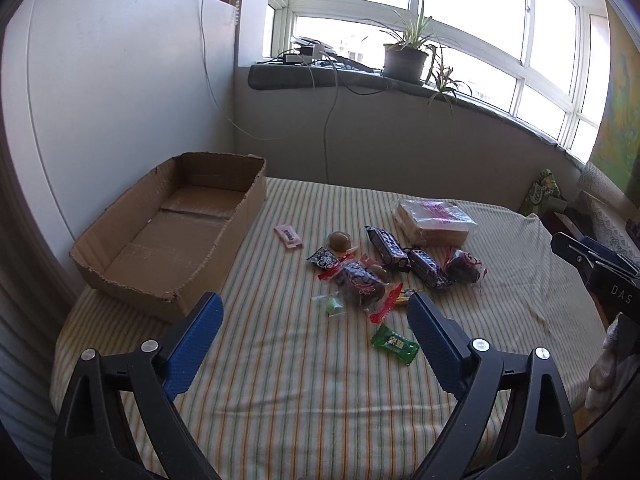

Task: Organize snacks
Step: 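Grasp the green wrapped candy with the left tool while the right tool grasps the light-green candy, then carry both candies over the cardboard box and open both tools to drop them, then move both open tools back toward the remaining snacks, then grasp the red-ended snack bag with the right tool while the left tool grasps the small clear candy bag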

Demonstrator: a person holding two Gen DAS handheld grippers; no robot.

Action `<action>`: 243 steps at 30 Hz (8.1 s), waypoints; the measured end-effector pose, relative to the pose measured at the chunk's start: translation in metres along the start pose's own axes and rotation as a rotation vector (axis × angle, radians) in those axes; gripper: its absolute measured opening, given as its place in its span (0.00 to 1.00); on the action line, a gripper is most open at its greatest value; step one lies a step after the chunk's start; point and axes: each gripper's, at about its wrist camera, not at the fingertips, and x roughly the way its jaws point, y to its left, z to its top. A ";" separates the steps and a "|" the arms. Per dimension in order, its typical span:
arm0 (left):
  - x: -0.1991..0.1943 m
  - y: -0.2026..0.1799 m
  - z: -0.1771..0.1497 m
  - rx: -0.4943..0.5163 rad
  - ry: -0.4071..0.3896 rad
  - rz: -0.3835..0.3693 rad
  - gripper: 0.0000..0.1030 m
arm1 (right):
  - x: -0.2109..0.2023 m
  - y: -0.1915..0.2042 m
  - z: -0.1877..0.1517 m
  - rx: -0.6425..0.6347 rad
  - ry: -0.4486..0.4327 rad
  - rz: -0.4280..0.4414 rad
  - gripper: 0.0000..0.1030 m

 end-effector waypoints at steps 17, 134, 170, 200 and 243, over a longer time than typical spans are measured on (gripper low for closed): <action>0.057 -0.029 -0.031 -0.055 0.222 -0.229 0.48 | 0.093 0.042 -0.036 -0.015 0.374 0.331 0.44; 0.049 0.141 0.030 -0.145 -0.043 0.095 0.23 | 0.150 0.293 0.048 -0.389 0.260 0.549 0.24; 0.029 0.144 0.029 -0.163 -0.070 0.144 0.50 | 0.140 0.273 0.055 -0.350 0.216 0.511 0.81; 0.059 0.045 -0.007 -0.061 0.082 -0.109 0.55 | 0.122 0.125 0.018 -0.190 0.352 0.553 0.75; 0.111 0.012 -0.014 0.017 0.206 -0.217 0.12 | 0.171 0.145 -0.016 -0.160 0.541 0.576 0.34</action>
